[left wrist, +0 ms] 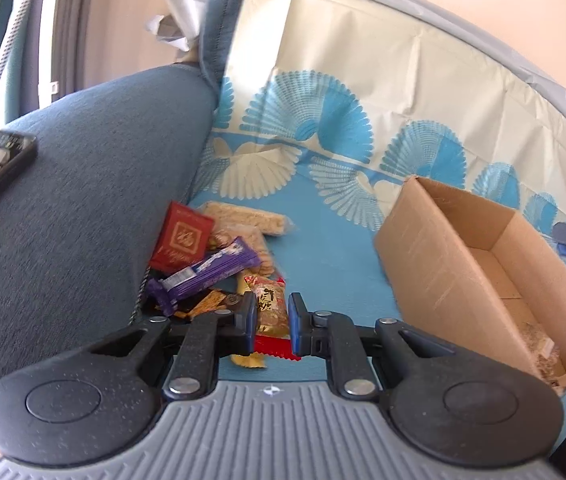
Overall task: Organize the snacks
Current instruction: 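Carry the red-gold bar and red packet over the cardboard box with both grippers, then open the right gripper over the box while left gripper opens, dropping both snacks, then move both open grippers back toward the snack pile, then grasp the purple Alpenliebe bar with left gripper while right gripper grasps the yellow wafer bar, then lift the purple bar with left gripper while right gripper lifts the yellow bar, then carry the purple and yellow bars over the cardboard box with both grippers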
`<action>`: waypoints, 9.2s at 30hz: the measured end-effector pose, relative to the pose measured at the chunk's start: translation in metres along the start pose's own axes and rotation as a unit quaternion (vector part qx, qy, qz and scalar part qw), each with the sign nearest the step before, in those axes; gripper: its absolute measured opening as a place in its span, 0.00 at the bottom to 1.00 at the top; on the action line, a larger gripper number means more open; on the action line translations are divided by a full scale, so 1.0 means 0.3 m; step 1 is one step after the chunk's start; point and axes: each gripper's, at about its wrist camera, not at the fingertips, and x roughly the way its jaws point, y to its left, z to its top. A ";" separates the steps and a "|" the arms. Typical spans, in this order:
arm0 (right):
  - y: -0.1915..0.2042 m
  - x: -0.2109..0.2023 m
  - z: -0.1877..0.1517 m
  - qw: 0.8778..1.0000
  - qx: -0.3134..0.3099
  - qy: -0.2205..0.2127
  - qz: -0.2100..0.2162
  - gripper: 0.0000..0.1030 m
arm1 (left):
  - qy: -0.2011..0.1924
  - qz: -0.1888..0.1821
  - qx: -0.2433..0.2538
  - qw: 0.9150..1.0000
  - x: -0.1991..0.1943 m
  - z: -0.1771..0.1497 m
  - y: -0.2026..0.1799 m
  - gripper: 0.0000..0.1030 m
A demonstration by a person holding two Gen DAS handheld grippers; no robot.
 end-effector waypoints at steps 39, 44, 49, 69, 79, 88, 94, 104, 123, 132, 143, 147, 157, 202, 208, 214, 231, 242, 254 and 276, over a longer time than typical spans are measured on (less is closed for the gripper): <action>-0.192 -0.110 -0.007 0.988 -0.050 -0.080 -0.124 0.68 | -0.034 -0.241 0.206 0.948 0.070 -0.065 -0.744 0.40; -0.169 -0.093 -0.008 0.988 -0.055 -0.076 -0.120 0.68 | -0.059 -0.231 0.200 0.950 0.063 -0.057 -0.721 0.40; -0.127 -0.079 -0.011 0.990 -0.056 -0.073 -0.108 0.68 | -0.079 -0.211 0.194 0.955 0.060 -0.042 -0.677 0.40; 0.138 -0.004 -0.081 0.995 -0.069 -0.057 -0.041 0.50 | -0.055 -0.161 0.125 0.977 -0.041 0.091 -0.395 0.19; 0.270 0.034 -0.131 0.995 -0.083 -0.044 0.010 0.42 | -0.043 -0.071 0.096 0.992 -0.004 0.196 -0.150 0.15; 0.401 0.132 -0.202 0.990 -0.135 -0.006 0.044 0.42 | -0.045 -0.065 -0.043 0.996 0.030 0.246 -0.012 0.15; 0.466 0.208 -0.260 0.986 -0.153 0.030 0.062 0.42 | -0.018 -0.038 -0.106 0.993 0.100 0.257 0.055 0.15; 0.548 0.357 -0.336 0.978 -0.168 0.085 0.085 0.42 | 0.060 0.030 -0.097 0.993 0.238 0.234 0.099 0.17; 0.618 0.656 -0.451 0.960 -0.183 0.184 0.104 0.74 | 0.100 0.063 -0.056 0.991 0.348 0.213 0.074 0.44; 0.602 0.642 -0.456 0.960 -0.189 0.179 0.102 0.16 | 0.098 0.064 -0.061 0.991 0.348 0.212 0.071 0.44; 0.547 0.575 -0.429 0.955 -0.218 0.198 0.035 0.11 | 0.095 0.058 -0.070 0.991 0.324 0.209 0.072 0.44; 0.519 0.527 -0.422 0.951 -0.213 0.222 0.022 0.11 | 0.095 0.051 -0.075 0.991 0.319 0.211 0.080 0.43; 0.500 0.432 -0.435 0.946 -0.228 0.230 0.014 0.29 | 0.118 0.076 -0.039 0.989 0.360 0.191 0.032 0.45; 0.449 0.322 -0.358 0.975 -0.164 0.148 0.005 0.14 | 0.071 0.005 -0.020 0.997 0.257 0.177 -0.086 0.17; 0.451 0.216 -0.313 0.982 -0.174 0.080 0.011 0.14 | 0.025 0.002 -0.025 0.999 0.173 0.183 -0.120 0.17; 0.406 0.094 -0.249 0.984 -0.176 0.017 0.024 0.14 | 0.011 -0.008 -0.027 1.000 0.125 0.178 -0.137 0.17; -0.020 -0.094 0.043 0.992 -0.086 -0.082 -0.050 0.14 | 0.025 -0.006 -0.013 1.000 0.166 0.170 -0.157 0.17; -0.098 -0.125 0.038 0.990 -0.071 -0.105 -0.067 0.14 | 0.038 -0.009 -0.016 0.999 0.215 0.170 -0.169 0.17; -0.140 -0.123 0.046 0.988 -0.077 -0.101 -0.087 0.14 | 0.027 -0.029 -0.016 0.999 0.232 0.178 -0.213 0.17; -0.204 -0.128 0.048 0.984 -0.102 -0.093 -0.115 0.14 | -0.071 -0.140 -0.030 0.987 0.209 0.199 -0.436 0.17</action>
